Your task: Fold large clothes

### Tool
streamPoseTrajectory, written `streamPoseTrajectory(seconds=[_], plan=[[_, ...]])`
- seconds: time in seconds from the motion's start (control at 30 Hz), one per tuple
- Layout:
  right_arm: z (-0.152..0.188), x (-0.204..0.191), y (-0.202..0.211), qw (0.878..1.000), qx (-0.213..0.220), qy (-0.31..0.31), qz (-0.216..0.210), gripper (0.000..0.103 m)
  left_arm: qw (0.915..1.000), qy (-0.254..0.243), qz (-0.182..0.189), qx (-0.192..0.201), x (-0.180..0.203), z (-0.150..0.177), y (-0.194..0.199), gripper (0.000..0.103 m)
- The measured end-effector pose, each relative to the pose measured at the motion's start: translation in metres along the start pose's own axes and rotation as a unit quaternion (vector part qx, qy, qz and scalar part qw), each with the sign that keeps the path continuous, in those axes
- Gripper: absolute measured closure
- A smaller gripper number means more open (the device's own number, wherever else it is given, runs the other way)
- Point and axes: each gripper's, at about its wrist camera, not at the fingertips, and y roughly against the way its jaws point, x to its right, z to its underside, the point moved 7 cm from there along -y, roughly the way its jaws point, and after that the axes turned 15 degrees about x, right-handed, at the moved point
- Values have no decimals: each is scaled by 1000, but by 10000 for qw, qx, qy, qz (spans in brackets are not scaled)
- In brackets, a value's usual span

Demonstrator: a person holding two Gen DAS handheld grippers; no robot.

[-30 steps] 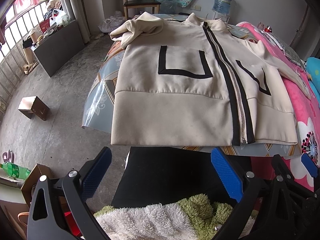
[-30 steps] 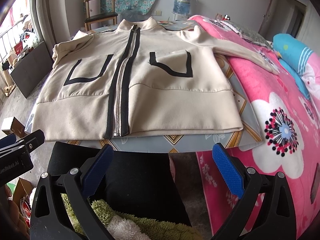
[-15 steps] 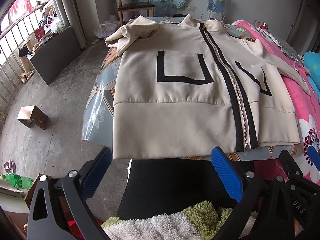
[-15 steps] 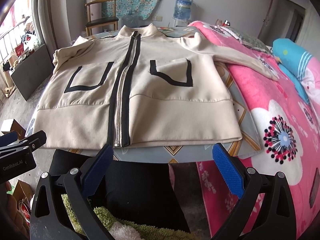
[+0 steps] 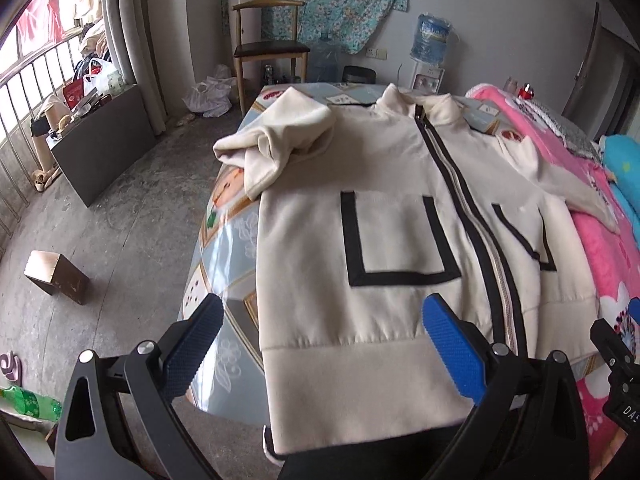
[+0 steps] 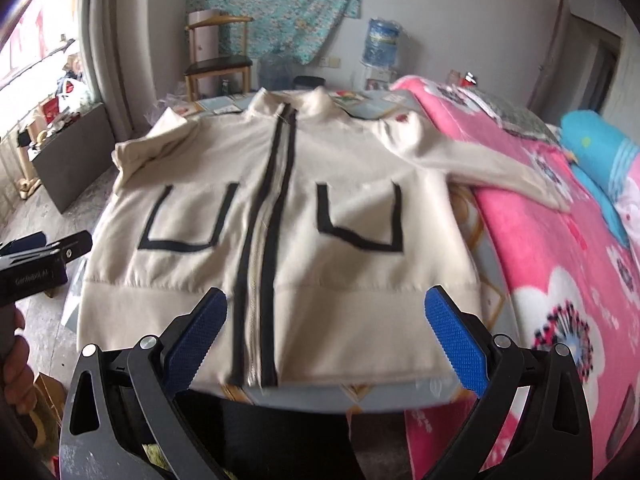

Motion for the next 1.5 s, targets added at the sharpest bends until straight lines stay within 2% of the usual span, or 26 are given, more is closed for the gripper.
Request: streamPoseTrajectory(seconds=[0.1, 0.23, 0.37, 0.43, 0.5, 0.6, 0.7, 0.73, 0.77, 0.83, 0.87, 0.9, 0.93, 1.0, 1.03, 1.07, 1.13, 1.17, 1.23, 1.27, 1.3, 1.37, 1.4, 1.5], plan=[[-29, -10, -20, 9992, 99, 41, -376, 7, 9993, 153, 171, 307, -12, -28, -11, 5], [-66, -26, -58, 9914, 51, -278, -1277, 7, 9961, 361, 596, 540, -23, -56, -24, 5], [-92, -50, -98, 9855, 20, -185, -1689, 7, 9961, 315, 484, 669, -33, -65, -39, 5], [-97, -65, -121, 9807, -151, -97, -1945, 7, 9968, 308, 454, 576, -38, -60, -52, 5], [-98, -82, -147, 9704, -432, -173, -2371, 7, 9967, 270, 497, 588, -38, -59, -73, 5], [-89, -95, -187, 9617, -949, -363, -2546, 7, 9971, 185, 580, 452, -32, -55, -105, 5], [-77, -100, -220, 9577, -1377, -388, -2495, 7, 9967, 314, 729, 162, -29, -49, -135, 5], [-74, -100, -226, 9583, -1430, -350, -2450, 7, 9967, 334, 726, 151, -30, -53, -136, 5], [-72, -100, -233, 9604, -1446, -279, -2365, 7, 9984, 287, 495, 25, -34, -54, -151, 5], [-69, -98, -244, 9634, -1484, -113, -2232, 7, 9995, 132, 281, -58, -37, -57, -164, 15], [-66, -97, -247, 9634, -1518, -49, -2208, 7, 9996, 86, 238, -85, -38, -59, -166, 27], [-64, -97, -252, 9629, -1549, 20, -2212, 7, 9997, 56, 220, -97, -39, -62, -167, 43], [-60, -98, -254, 9626, -1557, 113, -2214, 7, 9997, 50, 229, -98, -39, -66, -166, 51], [-55, -94, -259, 9648, -1538, 307, -2111, 7, 9988, 253, 348, -221, -42, -78, -166, 83], [-54, -93, -262, 9655, -1523, 360, -2080, 7, 9984, 329, 393, -234, -40, -83, -163, 84], [-55, -90, -262, 9656, -1515, 362, -2084, 7, 9944, 716, 730, -272, -42, -95, -158, 87], [-58, -81, -261, 9658, -1464, 261, -2125, 7, 9859, 1181, 1150, -291, -39, -108, -155, 91], [-61, -77, -261, 9663, -1426, 179, -2135, 7, 9751, 1555, 1553, -287, -35, -121, -151, 92], [-68, -66, -257, 9672, -1354, -25, -2148, 7, 9628, 1879, 1929, -246, -28, -138, -143, 94], [-73, -62, -258, 9673, -1334, -115, -2155, 7, 9453, 2231, 2375, -167, -19, -153, -137, 94], [-77, -58, -256, 9667, -1306, -222, -2191, 7, 9408, 2306, 2478, -154, -18, -157, -136, 94], [-84, -46, -249, 9657, -1226, -417, -2251, 7, 9217, 2577, 2896, -109, -3, -170, -130, 94], [-88, -40, -244, 9660, -1154, -501, -2260, 7, 9166, 2586, 3048, -110, 12, -177, -129, 94], [-94, -28, -229, 9628, -1027, -742, -2386, 7, 9179, 2447, 3123, -45, 31, -177, -119, 94]])
